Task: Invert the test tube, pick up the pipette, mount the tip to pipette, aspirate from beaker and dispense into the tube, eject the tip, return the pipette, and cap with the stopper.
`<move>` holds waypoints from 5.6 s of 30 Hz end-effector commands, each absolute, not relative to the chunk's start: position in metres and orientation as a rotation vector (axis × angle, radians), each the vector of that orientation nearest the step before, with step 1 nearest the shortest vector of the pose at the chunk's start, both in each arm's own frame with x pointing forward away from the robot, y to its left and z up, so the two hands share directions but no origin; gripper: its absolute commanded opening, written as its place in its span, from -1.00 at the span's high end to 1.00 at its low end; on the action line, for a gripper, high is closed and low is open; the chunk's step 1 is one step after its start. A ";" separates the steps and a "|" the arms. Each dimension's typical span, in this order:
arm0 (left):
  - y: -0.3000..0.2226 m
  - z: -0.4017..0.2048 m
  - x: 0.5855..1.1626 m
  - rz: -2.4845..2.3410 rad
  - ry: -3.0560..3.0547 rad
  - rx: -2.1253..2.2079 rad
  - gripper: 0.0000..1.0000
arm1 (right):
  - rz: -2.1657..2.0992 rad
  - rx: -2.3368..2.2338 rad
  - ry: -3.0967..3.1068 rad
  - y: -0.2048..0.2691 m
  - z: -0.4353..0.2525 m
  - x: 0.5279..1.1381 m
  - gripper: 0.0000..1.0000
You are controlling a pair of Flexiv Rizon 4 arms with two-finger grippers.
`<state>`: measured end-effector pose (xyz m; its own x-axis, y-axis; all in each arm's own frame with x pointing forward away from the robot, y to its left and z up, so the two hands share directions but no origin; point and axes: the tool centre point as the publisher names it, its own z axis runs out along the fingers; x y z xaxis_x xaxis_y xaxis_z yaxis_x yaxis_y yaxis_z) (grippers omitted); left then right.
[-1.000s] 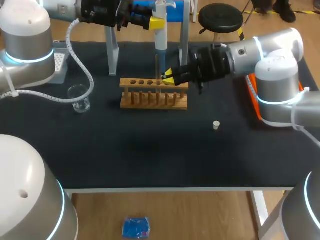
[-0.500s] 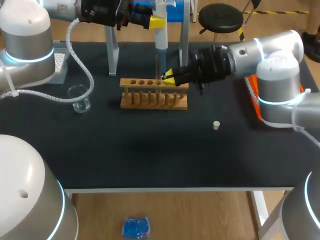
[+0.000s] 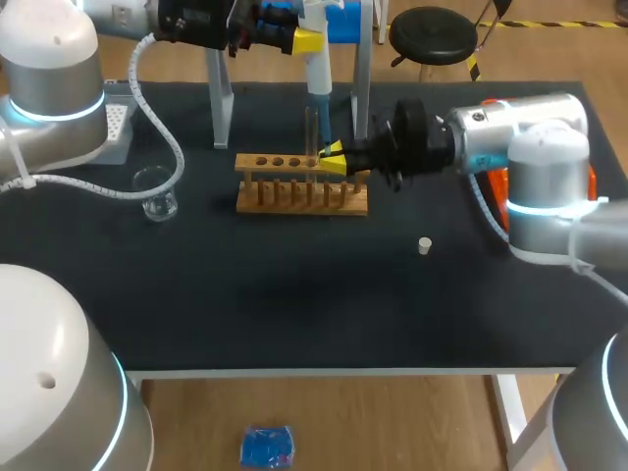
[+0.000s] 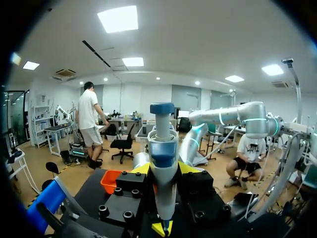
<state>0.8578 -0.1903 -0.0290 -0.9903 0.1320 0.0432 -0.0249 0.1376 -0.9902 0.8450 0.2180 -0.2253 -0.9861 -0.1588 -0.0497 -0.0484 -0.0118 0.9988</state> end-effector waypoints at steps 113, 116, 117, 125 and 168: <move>-0.070 -0.032 0.860 1.983 -2.394 -0.125 1.00 | -1.963 0.286 -2.463 0.137 -0.260 0.839 -1.00; -0.044 -0.030 0.862 1.970 -2.421 -0.151 1.00 | -1.963 0.286 -2.463 0.137 -0.260 0.839 -1.00; -0.037 -0.030 0.863 1.955 -2.420 -0.171 1.00 | -1.963 0.286 -2.463 0.137 -0.260 0.839 -1.00; 0.008 -0.045 0.873 1.938 -2.408 -0.206 1.00 | -1.963 0.286 -2.463 0.137 -0.260 0.839 -1.00; 0.083 -0.123 0.927 1.961 -2.422 -0.101 1.00 | -1.963 0.286 -2.463 0.137 -0.260 0.839 -1.00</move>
<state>0.9242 0.0803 -0.1217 -0.9980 0.0586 -0.0217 0.0337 0.2125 -0.9766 0.8390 0.1374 -0.2609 -0.9835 -0.1267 -0.1290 -0.1538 0.2106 0.9654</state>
